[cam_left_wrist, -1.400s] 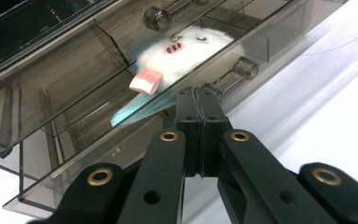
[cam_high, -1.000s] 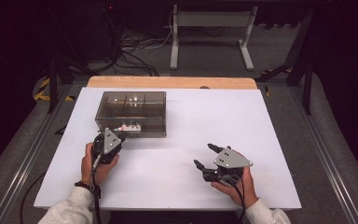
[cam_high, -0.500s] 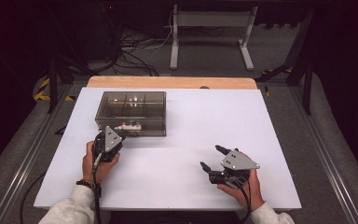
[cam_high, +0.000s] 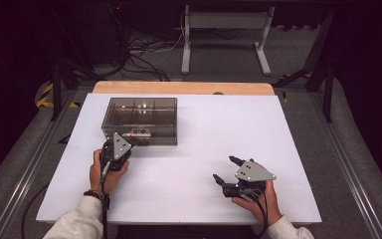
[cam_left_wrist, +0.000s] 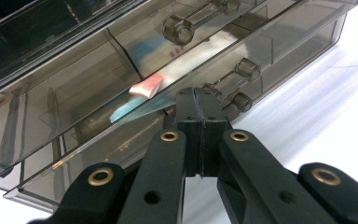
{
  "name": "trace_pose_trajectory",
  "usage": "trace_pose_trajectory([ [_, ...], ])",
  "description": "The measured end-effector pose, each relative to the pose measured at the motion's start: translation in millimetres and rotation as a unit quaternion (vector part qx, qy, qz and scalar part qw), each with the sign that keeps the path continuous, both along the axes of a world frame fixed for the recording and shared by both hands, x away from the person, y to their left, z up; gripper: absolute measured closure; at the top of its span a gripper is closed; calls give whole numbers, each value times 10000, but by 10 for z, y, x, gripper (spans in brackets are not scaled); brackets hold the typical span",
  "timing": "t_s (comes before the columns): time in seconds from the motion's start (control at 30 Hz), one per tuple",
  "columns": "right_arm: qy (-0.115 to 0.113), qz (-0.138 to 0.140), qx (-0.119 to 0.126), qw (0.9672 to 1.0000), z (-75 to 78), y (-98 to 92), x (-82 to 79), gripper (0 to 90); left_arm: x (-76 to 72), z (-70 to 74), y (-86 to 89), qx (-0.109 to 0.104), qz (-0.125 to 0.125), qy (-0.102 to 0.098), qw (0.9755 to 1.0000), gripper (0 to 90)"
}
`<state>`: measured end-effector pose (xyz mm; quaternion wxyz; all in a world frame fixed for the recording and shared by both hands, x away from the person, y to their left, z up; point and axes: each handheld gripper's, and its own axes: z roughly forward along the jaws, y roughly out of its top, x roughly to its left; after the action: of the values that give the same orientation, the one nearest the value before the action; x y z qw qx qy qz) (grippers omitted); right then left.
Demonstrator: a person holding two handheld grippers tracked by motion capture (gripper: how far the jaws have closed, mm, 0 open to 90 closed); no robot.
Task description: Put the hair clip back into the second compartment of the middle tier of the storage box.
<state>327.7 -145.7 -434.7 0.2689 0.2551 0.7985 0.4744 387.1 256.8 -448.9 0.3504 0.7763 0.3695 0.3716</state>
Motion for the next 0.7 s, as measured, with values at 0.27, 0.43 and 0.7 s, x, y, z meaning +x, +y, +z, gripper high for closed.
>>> trace_pose_trajectory([
  [0.27,41,12,-11,10000,-9,5,3,222,35,-7,-16,-46,84,-14,10000,897],
  [0.43,31,11,8,10000,-4,3,1,222,55,-8,-20,-74,109,-11,9999,897],
  [0.7,4,18,-27,10000,-3,7,-3,221,77,-10,-31,-86,143,-21,9999,897],
])
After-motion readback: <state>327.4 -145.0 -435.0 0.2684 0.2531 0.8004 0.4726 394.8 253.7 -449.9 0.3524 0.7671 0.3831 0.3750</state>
